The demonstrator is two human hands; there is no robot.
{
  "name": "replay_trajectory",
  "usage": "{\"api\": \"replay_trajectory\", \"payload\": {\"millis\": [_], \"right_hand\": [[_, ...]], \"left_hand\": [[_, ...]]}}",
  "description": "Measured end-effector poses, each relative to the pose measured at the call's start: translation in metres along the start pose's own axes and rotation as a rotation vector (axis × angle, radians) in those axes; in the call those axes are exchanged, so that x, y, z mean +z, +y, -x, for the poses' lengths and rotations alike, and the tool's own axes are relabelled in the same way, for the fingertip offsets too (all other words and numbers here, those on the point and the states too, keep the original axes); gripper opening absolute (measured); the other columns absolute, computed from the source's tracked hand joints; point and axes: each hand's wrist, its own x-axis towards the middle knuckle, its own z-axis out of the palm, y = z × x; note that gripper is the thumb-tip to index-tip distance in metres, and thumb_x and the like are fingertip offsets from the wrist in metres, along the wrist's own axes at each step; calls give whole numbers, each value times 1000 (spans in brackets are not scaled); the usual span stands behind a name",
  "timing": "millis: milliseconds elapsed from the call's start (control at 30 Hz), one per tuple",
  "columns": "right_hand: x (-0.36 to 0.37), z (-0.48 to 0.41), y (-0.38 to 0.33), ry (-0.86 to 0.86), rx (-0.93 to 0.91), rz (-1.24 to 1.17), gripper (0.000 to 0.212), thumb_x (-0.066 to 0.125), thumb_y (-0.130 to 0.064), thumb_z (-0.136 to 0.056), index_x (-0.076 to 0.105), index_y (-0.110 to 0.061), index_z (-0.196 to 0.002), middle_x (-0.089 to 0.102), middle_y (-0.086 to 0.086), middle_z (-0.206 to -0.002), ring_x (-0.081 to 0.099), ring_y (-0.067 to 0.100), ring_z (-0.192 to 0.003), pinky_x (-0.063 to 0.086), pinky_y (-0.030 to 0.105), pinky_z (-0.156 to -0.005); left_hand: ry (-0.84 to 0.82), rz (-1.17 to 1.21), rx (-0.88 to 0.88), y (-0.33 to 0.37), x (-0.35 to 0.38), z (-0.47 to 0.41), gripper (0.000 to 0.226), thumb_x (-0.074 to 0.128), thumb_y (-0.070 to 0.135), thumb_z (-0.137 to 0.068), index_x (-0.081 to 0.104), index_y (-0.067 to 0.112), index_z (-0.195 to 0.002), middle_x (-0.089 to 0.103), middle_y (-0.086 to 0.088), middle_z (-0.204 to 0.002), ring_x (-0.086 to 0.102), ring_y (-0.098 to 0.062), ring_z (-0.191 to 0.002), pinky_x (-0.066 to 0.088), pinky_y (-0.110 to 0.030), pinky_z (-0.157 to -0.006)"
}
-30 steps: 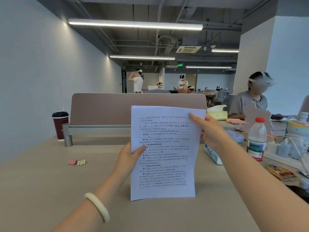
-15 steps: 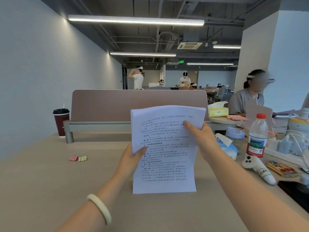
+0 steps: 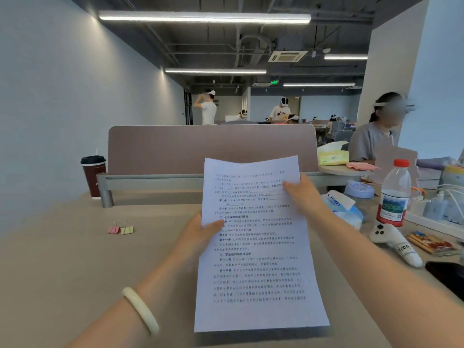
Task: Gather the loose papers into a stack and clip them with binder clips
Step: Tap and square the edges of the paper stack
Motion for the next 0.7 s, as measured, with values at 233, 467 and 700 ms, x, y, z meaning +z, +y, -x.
{"api": "replay_trajectory", "payload": {"millis": [233,467,700], "right_hand": [[34,-4,72,-85,176,10,32,40,-18,-99,46,-10,-129,57,5,-110,51,19,-89,39,29,-73],[50,-24,115,-139,273,-64,28,48,-22,-95,52,-11,-121,66,5,-105,65,23,-89,55,38,-75],[44,-36,141,-316,379,-151,17,54,-18,-93,63,-16,-108,73,7,-105,70,29,-95,52,50,-92]], "left_hand": [[-66,-95,-151,-49,-9,-8,31,60,17,-89,56,24,-119,70,3,-114,70,-17,-98,56,-40,-88],[172,76,-163,-57,-7,-53,19,42,26,-98,52,15,-108,66,-6,-105,63,-24,-95,49,-38,-81],[259,42,-87,-80,-4,-68,12,42,20,-98,49,20,-87,61,-14,-91,57,-24,-81,46,-41,-76]]}}
